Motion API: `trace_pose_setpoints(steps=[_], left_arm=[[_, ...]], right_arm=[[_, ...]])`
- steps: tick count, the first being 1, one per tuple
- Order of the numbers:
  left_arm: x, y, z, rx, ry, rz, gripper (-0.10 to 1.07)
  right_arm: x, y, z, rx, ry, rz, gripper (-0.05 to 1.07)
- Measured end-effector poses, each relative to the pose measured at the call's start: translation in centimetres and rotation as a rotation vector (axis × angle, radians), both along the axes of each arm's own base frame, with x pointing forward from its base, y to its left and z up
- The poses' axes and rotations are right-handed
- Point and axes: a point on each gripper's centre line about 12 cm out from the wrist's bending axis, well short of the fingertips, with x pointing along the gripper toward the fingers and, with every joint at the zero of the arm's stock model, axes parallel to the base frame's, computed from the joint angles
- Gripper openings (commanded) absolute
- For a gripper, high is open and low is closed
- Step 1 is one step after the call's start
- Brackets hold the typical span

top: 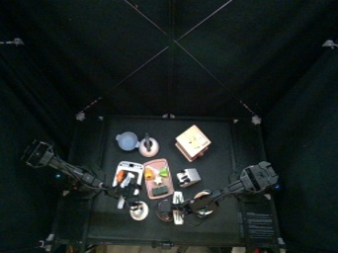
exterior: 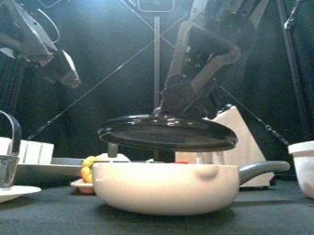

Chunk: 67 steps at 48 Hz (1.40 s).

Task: Place pot lid on pot

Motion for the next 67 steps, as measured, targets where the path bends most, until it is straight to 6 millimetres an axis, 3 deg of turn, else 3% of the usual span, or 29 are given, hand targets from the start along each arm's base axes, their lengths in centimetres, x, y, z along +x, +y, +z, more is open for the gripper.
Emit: trace_pose_setpoints(steps=[8,22,31,49,67], left_arm=[[0.0,0.0,-0.1,-0.003,0.003,0.002,0.95],[0.1,0.0,0.2,-0.012,-0.003,0.007,0.95],[0.1,0.0,0.3,-0.015,-0.004,0.01,0.95],[0.1,0.0,0.2,-0.016,-0.001,0.011,0.95],[0.1,0.0,0.3,-0.022,-0.001,0.014,0.95]], right_arm=[[-0.1,0.1,0.8,0.004,-0.015,0.003,0.62],[-0.7,0.0,4.4,0.032,-0.082,-0.003,0.62],[-1.7,0.5,5.0,0.024,-0.052,-0.013,0.62],[-6.0,2.6,5.8,0.028,0.085,-0.051,0.62],[-10.7,1.4,5.8,0.087,0.065,-0.22,0.62]])
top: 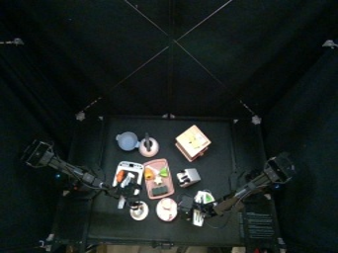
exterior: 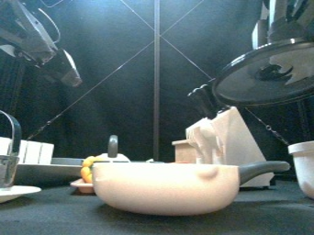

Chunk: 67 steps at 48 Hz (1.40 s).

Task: Place pot lid on pot

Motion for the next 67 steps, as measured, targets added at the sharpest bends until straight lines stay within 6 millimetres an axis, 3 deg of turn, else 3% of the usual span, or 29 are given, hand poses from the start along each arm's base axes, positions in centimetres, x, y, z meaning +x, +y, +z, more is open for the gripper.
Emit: trace_pose_setpoints(steps=[15,27,67], left_arm=[[0.0,0.0,-0.1,-0.001,0.004,0.002,0.95],[0.0,0.0,-0.1,-0.005,0.007,0.001,0.95],[0.0,0.0,-0.2,-0.011,0.011,0.006,0.95]], right_arm=[[-4.8,-1.5,-1.6,0.031,0.027,-0.134,0.62],[-7.0,-2.3,-3.1,0.001,0.082,-0.155,0.62],[-7.7,-2.3,-4.3,0.008,0.116,-0.153,0.62]])
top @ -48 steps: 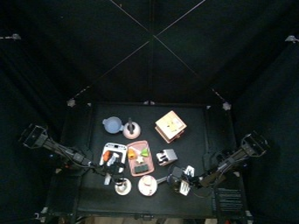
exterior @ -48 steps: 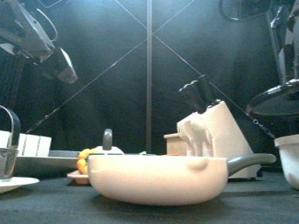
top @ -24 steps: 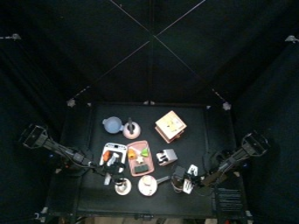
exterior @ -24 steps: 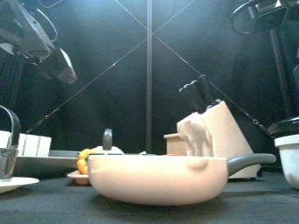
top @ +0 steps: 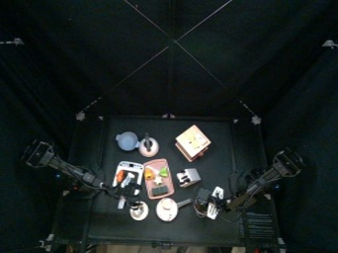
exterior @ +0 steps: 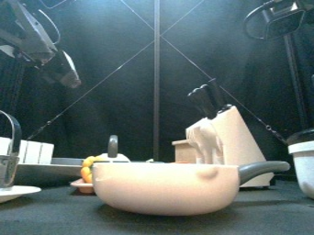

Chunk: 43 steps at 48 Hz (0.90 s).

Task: Place pot lid on pot

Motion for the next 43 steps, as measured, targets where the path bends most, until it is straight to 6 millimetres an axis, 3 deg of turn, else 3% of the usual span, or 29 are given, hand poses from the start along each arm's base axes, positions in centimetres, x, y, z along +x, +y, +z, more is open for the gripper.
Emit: trace_pose_setpoints(steps=[26,43], left_arm=[[-0.01,0.0,0.04,-0.004,0.0,0.002,0.95],[0.0,0.02,-0.01,-0.004,0.002,0.005,0.95]], right_arm=[[-0.22,0.14,-0.5,0.012,0.022,-0.007,0.64],[-0.03,-0.2,-0.46,-0.012,0.014,-0.004,0.78]])
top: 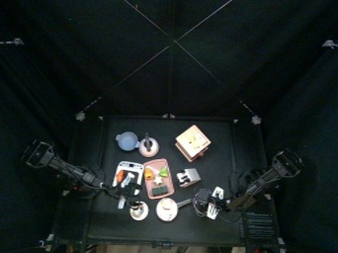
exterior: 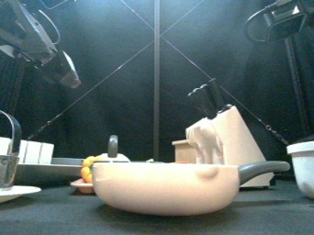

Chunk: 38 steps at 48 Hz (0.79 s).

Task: Place pot lid on pot

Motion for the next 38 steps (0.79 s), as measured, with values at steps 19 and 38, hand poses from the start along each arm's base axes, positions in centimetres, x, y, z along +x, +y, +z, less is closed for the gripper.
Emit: trace_pose_setpoints(steps=[19,38], left_arm=[[0.0,0.0,0.0,-0.001,0.0,0.001,0.95],[0.0,0.0,0.0,-0.003,0.0,0.002,0.95]], right_arm=[[0.3,-0.1,0.6,-0.019,-0.004,-0.009,0.92],[1.0,0.2,2.3,-0.037,-0.049,0.001,0.91]])
